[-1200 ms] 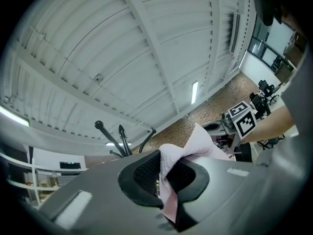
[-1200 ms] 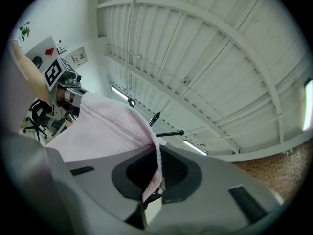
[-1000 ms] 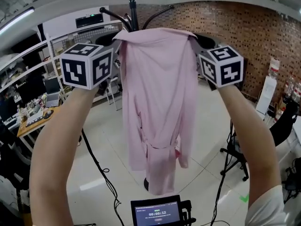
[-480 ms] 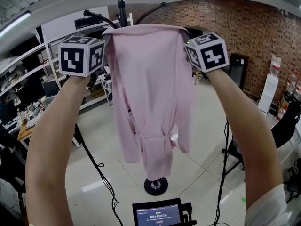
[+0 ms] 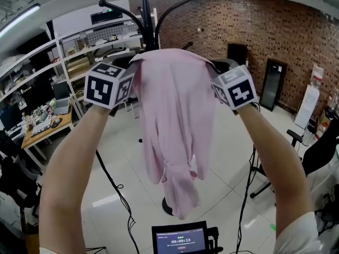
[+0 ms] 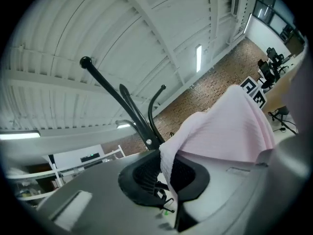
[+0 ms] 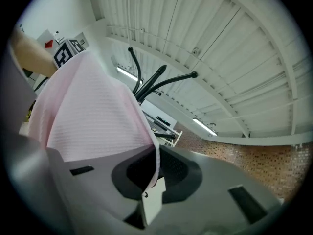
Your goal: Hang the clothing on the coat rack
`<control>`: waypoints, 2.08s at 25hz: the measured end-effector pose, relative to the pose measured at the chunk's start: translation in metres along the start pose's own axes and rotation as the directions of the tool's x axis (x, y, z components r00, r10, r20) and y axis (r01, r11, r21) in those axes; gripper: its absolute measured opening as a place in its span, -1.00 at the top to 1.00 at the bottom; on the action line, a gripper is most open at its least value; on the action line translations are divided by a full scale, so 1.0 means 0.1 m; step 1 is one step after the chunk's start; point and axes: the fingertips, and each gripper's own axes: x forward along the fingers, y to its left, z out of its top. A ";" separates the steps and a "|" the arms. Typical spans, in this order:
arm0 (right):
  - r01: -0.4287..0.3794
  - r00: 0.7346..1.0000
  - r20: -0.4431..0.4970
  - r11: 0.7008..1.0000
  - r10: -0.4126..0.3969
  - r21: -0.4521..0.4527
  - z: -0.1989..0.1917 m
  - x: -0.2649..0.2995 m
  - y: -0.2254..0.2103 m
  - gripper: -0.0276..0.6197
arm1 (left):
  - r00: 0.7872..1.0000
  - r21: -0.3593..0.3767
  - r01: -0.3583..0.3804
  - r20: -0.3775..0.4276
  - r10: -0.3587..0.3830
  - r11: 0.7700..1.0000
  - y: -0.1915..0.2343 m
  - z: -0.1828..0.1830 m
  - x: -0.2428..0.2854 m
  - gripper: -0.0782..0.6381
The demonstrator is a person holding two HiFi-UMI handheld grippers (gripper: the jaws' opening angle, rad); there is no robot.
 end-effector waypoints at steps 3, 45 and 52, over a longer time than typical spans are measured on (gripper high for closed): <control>-0.049 0.999 0.024 0.999 0.048 0.008 -0.11 -0.11 0.26 0.89 | 1.000 0.041 0.028 0.003 -0.028 0.999 -0.22 -0.19 -0.06 0.73; -0.107 0.968 0.247 0.970 0.051 0.220 -0.28 -1.23 1.30 0.74 | 0.968 -0.562 0.214 0.230 -0.098 0.799 -2.00 -1.46 -1.91 0.68; -0.089 0.973 0.230 0.966 0.032 0.243 -0.37 -1.32 1.32 0.74 | 0.971 -0.594 0.207 0.224 -0.087 0.777 -2.01 -1.51 -2.04 0.68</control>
